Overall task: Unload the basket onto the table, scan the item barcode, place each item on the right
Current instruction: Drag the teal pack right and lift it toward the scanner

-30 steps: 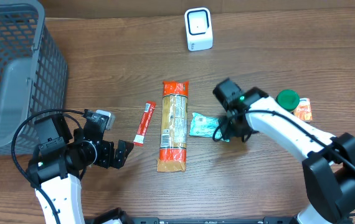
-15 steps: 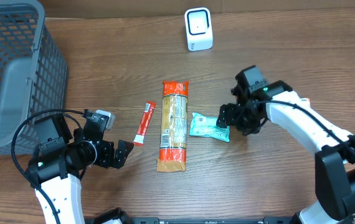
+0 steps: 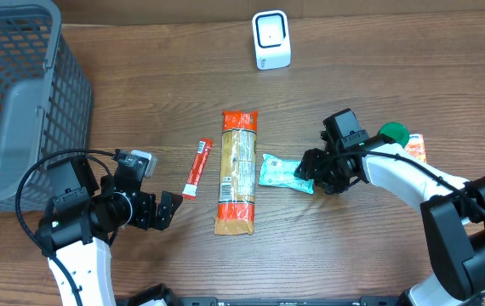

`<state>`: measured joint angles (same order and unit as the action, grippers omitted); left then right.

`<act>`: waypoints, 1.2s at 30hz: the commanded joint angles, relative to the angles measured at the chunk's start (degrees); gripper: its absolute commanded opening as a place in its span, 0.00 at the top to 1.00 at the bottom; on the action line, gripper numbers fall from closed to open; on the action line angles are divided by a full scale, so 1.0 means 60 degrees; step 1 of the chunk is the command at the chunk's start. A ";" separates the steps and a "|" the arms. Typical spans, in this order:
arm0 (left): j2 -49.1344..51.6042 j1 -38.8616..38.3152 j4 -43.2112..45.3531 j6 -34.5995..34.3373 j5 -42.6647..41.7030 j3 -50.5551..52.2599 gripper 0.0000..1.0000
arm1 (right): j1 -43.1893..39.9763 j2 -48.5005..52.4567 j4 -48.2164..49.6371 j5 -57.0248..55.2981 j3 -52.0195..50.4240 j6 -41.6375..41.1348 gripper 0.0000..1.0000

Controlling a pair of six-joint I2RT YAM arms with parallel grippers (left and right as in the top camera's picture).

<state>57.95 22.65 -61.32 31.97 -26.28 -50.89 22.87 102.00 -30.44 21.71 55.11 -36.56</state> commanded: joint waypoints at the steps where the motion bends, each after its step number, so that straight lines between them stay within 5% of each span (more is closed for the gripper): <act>1: 0.0029 0.0076 0.0011 0.0178 -0.0011 -0.0131 0.00 | 0.0015 0.0080 0.0124 -0.0102 -0.0248 -0.0871 0.42; 6: 0.0029 0.0076 0.0007 0.0178 -0.0011 -0.0131 0.01 | 0.0015 0.0080 0.0255 -0.0098 -0.0248 -0.1450 0.48; 14: 0.0029 0.0076 0.0011 0.0178 -0.0011 -0.0131 0.00 | 0.0015 0.0080 0.0561 -0.0106 -0.0248 -0.1501 0.89; 17: 0.0029 0.0076 0.0011 0.0178 -0.0011 -0.0131 0.00 | 0.0015 0.0080 0.0514 -0.0102 -0.0248 -0.1064 0.96; 22: 0.0029 0.0080 0.0011 0.0178 -0.0011 -0.0131 0.01 | -0.0069 0.0076 0.0510 -0.0091 -0.0222 -0.0539 0.96; 30: 0.0029 0.0076 0.0007 0.0178 -0.0011 -0.0131 0.00 | -0.0149 -0.0503 0.0750 0.0463 0.0084 0.2109 0.96; 36: 0.0029 0.0076 0.0011 0.0178 -0.0011 -0.0131 0.00 | -0.0350 -0.0867 0.0780 0.0510 0.0095 0.2171 0.96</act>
<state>57.95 22.65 -61.32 31.97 -26.28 -50.89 21.85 99.59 -26.33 23.99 54.33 -26.15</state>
